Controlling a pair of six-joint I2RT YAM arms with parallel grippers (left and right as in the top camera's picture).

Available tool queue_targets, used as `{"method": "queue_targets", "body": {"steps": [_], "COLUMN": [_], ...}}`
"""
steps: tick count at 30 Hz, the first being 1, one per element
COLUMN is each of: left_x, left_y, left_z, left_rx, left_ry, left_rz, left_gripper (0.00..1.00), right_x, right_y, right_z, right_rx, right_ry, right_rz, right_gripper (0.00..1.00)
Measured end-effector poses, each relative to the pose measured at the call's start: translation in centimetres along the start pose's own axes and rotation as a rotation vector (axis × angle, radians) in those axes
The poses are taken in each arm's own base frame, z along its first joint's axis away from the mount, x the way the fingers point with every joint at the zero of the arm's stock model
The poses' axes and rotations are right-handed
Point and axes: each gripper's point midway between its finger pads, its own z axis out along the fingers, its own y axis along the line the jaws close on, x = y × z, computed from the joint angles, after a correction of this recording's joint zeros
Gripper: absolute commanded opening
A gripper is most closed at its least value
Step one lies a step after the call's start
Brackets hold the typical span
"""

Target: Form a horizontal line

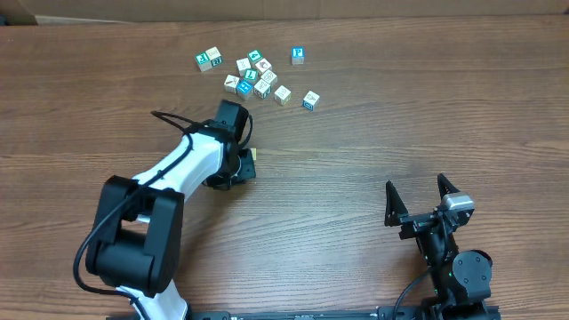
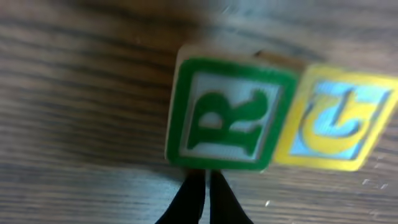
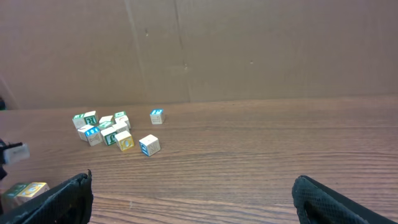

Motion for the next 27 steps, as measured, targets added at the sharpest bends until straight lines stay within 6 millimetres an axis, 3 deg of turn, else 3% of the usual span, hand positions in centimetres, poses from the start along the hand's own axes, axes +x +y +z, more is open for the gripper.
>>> {"method": "queue_targets", "body": {"steps": [27], "left_x": [-1.5], "left_y": [-0.3], "left_z": [-0.1], "left_rx": [0.038], "left_ry": [-0.049], "left_rz": [0.073], "left_gripper": [0.04], "right_x": [0.0], "right_y": [0.0], "right_z": [0.0], "right_rx": [0.0], "right_ry": [0.0], "right_rz": [0.0], "right_gripper": [1.0]}}
